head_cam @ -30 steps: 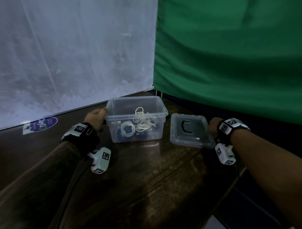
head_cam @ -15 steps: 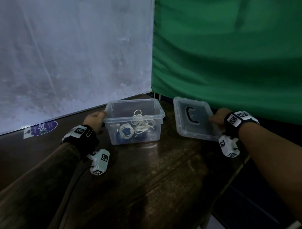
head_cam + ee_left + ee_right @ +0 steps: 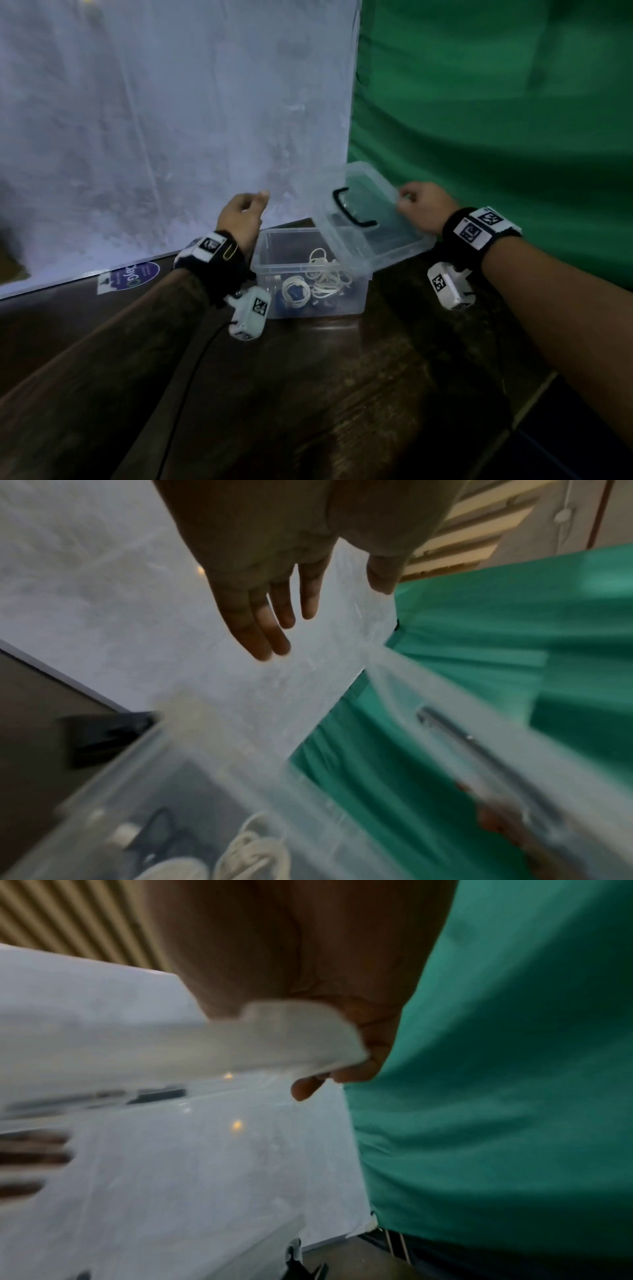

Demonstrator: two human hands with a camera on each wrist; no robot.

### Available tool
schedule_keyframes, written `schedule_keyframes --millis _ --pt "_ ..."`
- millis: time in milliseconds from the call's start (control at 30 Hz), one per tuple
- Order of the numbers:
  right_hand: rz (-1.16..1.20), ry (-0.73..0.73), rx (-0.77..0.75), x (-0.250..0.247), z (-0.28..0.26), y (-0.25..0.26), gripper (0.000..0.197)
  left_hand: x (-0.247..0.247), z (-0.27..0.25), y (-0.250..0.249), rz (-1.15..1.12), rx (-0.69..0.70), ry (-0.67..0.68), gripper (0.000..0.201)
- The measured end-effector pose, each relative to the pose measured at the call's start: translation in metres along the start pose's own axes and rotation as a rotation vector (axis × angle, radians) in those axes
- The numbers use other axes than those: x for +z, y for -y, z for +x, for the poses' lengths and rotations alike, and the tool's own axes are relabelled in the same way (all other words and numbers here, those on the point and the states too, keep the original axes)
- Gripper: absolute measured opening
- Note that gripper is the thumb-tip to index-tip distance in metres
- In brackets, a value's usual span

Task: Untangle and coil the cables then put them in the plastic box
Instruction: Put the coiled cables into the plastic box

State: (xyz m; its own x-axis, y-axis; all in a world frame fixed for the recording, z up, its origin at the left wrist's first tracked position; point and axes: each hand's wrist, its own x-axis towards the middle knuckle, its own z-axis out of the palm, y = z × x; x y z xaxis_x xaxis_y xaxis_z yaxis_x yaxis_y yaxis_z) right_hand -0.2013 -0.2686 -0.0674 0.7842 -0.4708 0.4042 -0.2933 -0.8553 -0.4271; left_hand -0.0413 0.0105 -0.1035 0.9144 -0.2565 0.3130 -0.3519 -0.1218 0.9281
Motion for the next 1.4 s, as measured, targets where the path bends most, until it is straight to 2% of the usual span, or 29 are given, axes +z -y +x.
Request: schedule_keyframes --millis 100,167,267,333,367,433,467,533,600,700,767,867,967,1100,1200,1267,1333,1400 --pt "-0.127 0.065 -0.209 0.007 0.0 0.03 0.032 -0.004 0.008 -0.026 -0.116 -0.112 0.161 0.048" --pt "-0.171 0.054 -0.316 0.01 0.002 0.043 0.035 -0.006 0.014 -0.027 0.021 -0.099 0.252 0.044" --pt "-0.081 -0.022 -0.355 0.013 0.007 0.051 0.035 -0.003 0.018 -0.022 0.132 -0.043 0.196 0.023" --pt "-0.023 -0.095 -0.309 0.016 0.006 0.049 0.041 -0.004 0.023 -0.013 0.148 -0.033 0.109 0.023" --pt "0.004 -0.12 -0.254 0.017 0.004 0.046 0.051 -0.006 0.026 -0.008 0.165 -0.04 0.077 0.025" --pt "0.096 -0.093 -0.09 0.02 -0.002 0.041 0.071 -0.009 0.03 0.001 0.165 -0.112 0.047 0.029" --pt "0.169 -0.031 -0.004 0.022 -0.005 0.039 0.075 -0.01 0.029 0.003 0.169 -0.144 0.045 0.031" --pt "0.351 0.141 0.123 0.031 -0.009 0.033 0.071 -0.008 0.027 0.006 0.226 -0.169 0.061 0.034" --pt "0.412 0.222 0.154 0.041 -0.012 0.031 0.058 -0.005 0.023 0.008 0.322 -0.19 0.103 0.031" --pt "0.304 0.195 0.137 0.052 -0.013 0.033 0.043 0.001 0.016 0.008 0.52 -0.188 0.16 0.016" --pt "0.181 0.214 0.14 0.054 -0.015 0.033 0.04 0.003 0.015 0.009 0.675 -0.165 0.196 0.024" --pt "0.007 0.26 0.151 0.059 -0.016 0.028 0.04 0.0 0.016 0.016 0.813 -0.153 0.213 0.027" --pt "0.055 0.273 0.148 0.063 -0.014 0.024 0.038 -0.005 0.017 0.025 0.912 -0.157 0.234 0.029" --pt "0.197 0.389 0.132 0.067 -0.011 0.027 0.046 -0.012 0.023 0.038 0.808 -0.21 0.224 0.035" --pt "0.219 0.367 0.167 0.073 -0.005 0.024 0.039 -0.011 0.024 0.05 0.528 -0.309 0.225 0.037" --pt "0.258 0.374 0.212 0.077 -0.005 0.021 0.029 -0.008 0.024 0.06 0.335 -0.399 0.237 0.043" --pt "0.365 0.408 0.28 0.082 -0.008 0.018 0.016 -0.007 0.02 0.067 0.256 -0.454 0.234 0.049" --pt "0.536 0.434 0.438 0.085 -0.016 0.015 0.018 -0.007 0.015 0.07 0.222 -0.484 0.219 0.047"
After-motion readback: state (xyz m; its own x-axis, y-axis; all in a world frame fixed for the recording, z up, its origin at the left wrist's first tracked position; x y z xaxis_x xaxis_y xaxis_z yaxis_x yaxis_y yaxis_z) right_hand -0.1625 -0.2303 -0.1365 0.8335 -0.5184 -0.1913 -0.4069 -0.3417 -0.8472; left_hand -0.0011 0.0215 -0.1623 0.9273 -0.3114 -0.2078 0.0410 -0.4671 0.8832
